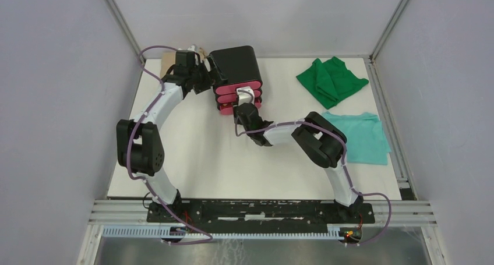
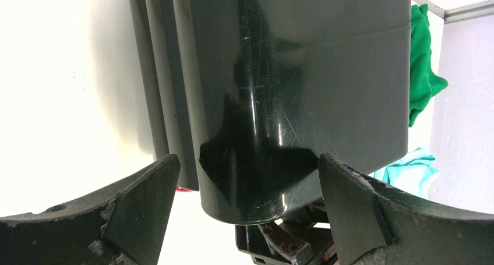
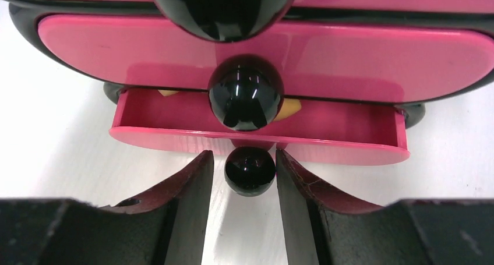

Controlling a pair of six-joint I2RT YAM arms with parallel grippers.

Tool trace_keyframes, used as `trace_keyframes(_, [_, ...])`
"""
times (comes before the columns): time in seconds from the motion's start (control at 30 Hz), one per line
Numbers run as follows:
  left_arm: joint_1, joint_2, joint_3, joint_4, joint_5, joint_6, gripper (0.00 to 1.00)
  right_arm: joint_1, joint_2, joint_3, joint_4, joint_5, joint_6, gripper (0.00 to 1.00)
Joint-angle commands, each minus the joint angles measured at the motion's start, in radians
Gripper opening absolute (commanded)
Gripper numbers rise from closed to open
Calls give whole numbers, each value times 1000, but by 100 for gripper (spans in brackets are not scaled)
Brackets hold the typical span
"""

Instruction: Organize the makeup

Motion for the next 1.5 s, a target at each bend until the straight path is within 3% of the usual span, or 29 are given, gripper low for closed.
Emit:
trace_keyframes(0.0, [-2,0,4,-71,1,73,95,-7,29,56,128,15,-50,50])
trace_keyframes(0.4, [-3,-11,-4,-70,0,59,96,-9,109,142,166,48,-2,53])
trace_keyframes(0.57, [-3,-38,9,-87,-6,64,96,-9,49,36,246,17,7,55])
trace_keyframes(0.7, [-3,-94,18,-101,-16,73,96,0,-128,-111,230,-32,42,59])
trace_keyframes(0.9, [-2,-279,-49,-128,-92,123,97,39,-434,-249,-96,58,27,73])
trace_keyframes(1.03, [-3,-462,-182,-151,-161,162,99,34,-616,-170,-656,144,26,88])
trace_keyframes(1.17, [-4,-633,-327,-166,-205,173,100,-26,-717,-131,-1018,178,44,97])
trace_keyframes(1.37, [-3,-838,-472,-224,-222,162,99,-279,-932,-194,-1197,-3,120,99])
trace_keyframes(1.47, [-2,-912,-539,-227,-205,147,99,-309,-996,-175,-1254,4,140,99])
